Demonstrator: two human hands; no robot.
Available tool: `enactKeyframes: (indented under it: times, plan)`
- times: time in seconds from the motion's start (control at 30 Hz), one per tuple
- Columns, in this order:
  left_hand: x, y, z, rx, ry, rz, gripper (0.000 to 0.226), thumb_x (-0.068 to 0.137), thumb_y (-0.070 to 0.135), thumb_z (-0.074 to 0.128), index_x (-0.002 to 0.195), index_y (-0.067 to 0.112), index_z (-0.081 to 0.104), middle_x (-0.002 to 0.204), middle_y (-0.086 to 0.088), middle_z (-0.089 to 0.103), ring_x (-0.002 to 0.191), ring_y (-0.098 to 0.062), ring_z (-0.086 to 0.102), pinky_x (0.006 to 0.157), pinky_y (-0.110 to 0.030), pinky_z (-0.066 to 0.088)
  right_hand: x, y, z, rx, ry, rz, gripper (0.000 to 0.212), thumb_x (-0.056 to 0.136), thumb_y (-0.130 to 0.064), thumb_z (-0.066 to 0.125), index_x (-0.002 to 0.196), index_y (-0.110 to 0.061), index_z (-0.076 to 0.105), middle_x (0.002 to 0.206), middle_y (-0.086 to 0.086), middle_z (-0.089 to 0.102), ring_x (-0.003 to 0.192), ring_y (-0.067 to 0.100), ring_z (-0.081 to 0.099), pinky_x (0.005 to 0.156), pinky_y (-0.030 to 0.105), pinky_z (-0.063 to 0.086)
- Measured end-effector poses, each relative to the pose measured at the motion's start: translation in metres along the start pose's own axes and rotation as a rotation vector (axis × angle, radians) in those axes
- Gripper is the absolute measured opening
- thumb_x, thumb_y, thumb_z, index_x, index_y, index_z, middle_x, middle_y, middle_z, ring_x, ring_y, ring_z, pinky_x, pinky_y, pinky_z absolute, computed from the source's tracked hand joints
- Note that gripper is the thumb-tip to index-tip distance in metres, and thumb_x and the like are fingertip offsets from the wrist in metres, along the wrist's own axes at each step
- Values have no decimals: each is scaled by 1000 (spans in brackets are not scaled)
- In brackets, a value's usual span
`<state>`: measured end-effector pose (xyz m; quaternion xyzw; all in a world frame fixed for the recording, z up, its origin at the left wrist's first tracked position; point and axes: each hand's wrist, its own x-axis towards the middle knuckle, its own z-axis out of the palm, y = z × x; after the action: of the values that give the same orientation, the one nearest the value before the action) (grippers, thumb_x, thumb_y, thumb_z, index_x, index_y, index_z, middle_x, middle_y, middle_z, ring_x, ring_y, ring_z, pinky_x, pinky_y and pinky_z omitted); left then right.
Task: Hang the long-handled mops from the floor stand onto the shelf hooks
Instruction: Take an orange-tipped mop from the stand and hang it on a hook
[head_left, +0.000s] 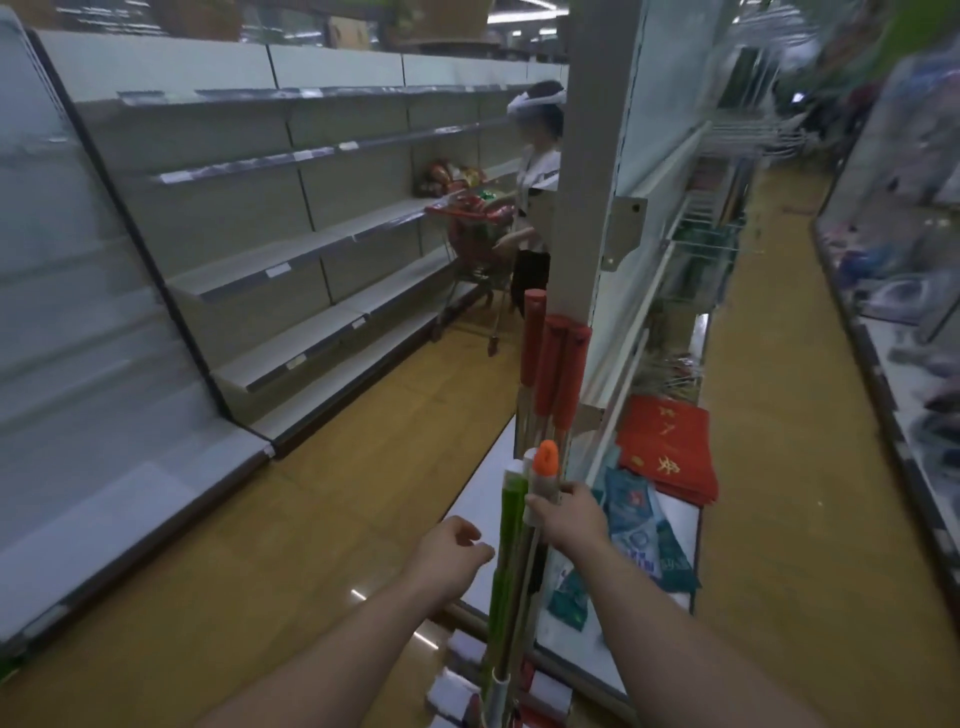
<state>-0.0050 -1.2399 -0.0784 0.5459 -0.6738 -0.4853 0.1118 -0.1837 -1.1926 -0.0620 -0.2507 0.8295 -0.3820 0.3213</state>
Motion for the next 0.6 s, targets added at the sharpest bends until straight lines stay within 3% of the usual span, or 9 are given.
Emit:
enactKeyframes:
  times: [0.13,0.2,0.37,0.43,0.6]
  plan:
    - [1,-13,-21,-32,0,19,39,90,35,71,125,21,63,120,4,64,110,-15,61,88,-29,47,-6,-6,16,-37,12,-20,55,93,-49,69,137,-20,54,107,-1,62,90,19,62,74,34,49]
    - [0,-18,-29,-39,6,22,38,91,34,71,126,21,63,121,3,64,111,-16,61,89,-29,48,-7,-9,21,-55,31,0,57,93,-54,67,137,-20,55,108,1,66,95,23,66,77,33,47]
    - [-5,-30,-43,-28,7,24,38,93,34,69,128,23,61,125,2,65,113,-16,61,88,-29,49,-8,-12,29,-172,105,5,46,99,-55,56,124,-17,60,77,-7,53,66,11,52,61,29,39]
    - [-6,-33,-46,-18,4,15,39,94,34,68,130,22,61,127,1,65,114,-18,62,89,-29,50,-12,-10,31,-195,99,-13,41,101,-49,58,126,-17,60,82,-5,57,69,13,55,60,28,41]
    - [-7,-32,-41,-10,-26,22,40,93,35,68,130,21,61,126,1,64,113,-16,61,90,-30,50,-32,-2,34,-161,57,-39,46,97,-41,66,136,-18,57,113,5,69,96,25,68,83,41,58]
